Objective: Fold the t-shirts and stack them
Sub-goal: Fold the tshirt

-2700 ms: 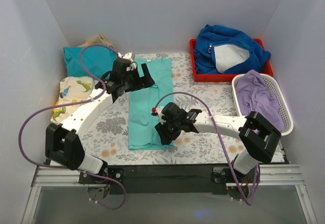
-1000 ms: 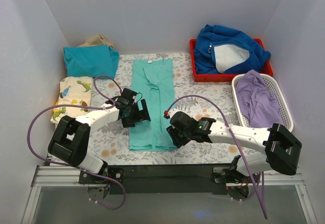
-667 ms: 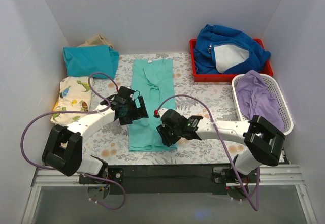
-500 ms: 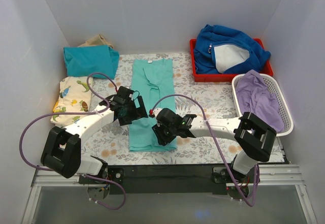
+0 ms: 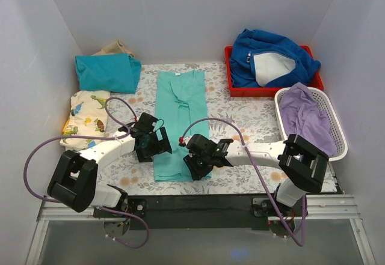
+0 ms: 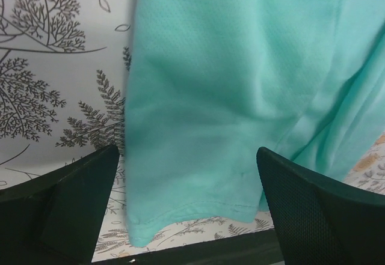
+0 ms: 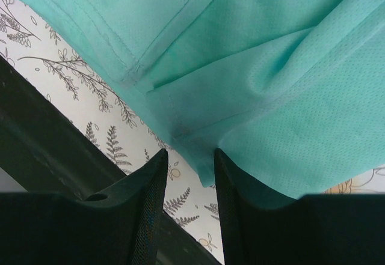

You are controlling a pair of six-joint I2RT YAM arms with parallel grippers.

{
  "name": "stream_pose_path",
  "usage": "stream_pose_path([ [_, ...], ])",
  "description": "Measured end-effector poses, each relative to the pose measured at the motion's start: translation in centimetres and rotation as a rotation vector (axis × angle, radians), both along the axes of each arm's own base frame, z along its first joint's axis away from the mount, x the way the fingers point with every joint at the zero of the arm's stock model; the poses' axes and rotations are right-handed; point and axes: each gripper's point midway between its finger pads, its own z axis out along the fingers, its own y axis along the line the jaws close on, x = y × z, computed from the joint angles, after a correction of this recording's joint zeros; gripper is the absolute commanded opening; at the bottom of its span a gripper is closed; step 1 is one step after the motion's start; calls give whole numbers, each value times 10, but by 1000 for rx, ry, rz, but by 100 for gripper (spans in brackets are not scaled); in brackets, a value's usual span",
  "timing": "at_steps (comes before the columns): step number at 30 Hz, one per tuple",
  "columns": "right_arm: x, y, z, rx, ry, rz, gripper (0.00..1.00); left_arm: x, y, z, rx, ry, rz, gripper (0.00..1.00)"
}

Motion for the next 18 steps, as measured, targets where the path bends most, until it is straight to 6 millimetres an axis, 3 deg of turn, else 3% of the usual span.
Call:
stream_pose_path([
  [11, -6, -19, 6, -44, 0, -34, 43, -5, -4, -8, 47, 51, -14, 98],
  [15, 0, -20, 32, 12, -64, -49, 47, -11, -5, -4, 48, 55, -25, 98],
  [18, 11, -20, 62, 86, -142, -74, 58, -11, -5, 16, 33, 22, -26, 98],
])
